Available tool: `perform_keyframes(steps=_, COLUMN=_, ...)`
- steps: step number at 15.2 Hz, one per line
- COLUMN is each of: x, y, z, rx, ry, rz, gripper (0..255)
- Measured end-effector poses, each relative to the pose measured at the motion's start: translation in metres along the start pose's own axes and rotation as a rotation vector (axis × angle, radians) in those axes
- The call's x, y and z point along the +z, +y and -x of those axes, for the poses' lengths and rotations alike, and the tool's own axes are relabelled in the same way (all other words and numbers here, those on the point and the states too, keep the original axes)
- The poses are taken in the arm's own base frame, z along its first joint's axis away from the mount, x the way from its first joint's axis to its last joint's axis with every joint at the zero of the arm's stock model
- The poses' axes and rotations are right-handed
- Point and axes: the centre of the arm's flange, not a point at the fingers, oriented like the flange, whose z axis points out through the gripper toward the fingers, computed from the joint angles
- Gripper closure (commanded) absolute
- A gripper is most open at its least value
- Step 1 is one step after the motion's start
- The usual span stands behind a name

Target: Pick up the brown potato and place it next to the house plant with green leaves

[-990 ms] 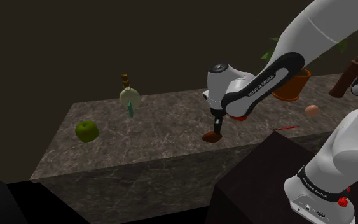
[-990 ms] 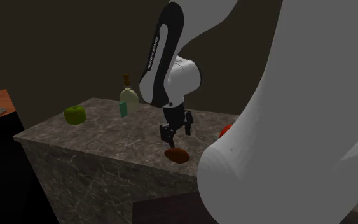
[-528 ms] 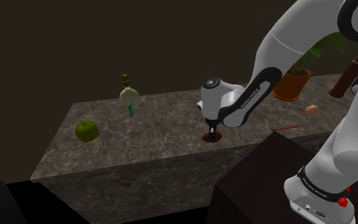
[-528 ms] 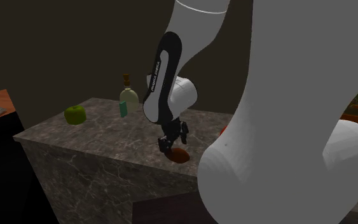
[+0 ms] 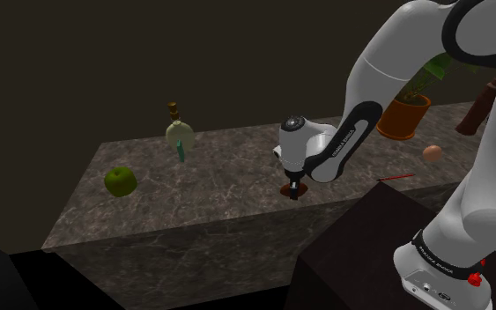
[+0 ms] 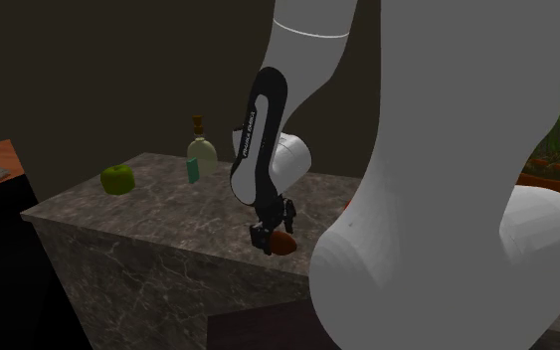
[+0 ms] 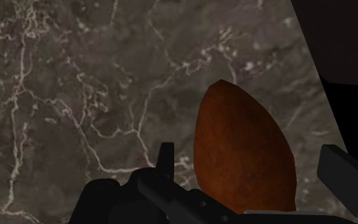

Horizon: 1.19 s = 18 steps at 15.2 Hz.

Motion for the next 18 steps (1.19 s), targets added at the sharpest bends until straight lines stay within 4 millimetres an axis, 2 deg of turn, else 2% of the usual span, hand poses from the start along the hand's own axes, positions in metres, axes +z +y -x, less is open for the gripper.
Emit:
perform_keyframes(steps=3, x=0.0, y=0.0, z=0.0, rx=0.0, ry=0.0, rz=0.0, gripper=0)
perform_keyframes(steps=4, x=0.0, y=0.0, z=0.0, rx=0.0, ry=0.0, rz=0.0, gripper=255)
perform_keyframes(steps=14, x=0.0, y=0.0, z=0.0, rx=0.0, ry=0.0, rz=0.0, gripper=255)
perform_keyframes(steps=18, x=-0.016, y=0.003, z=0.001, rx=0.0, ry=0.001, rz=0.0, gripper=255)
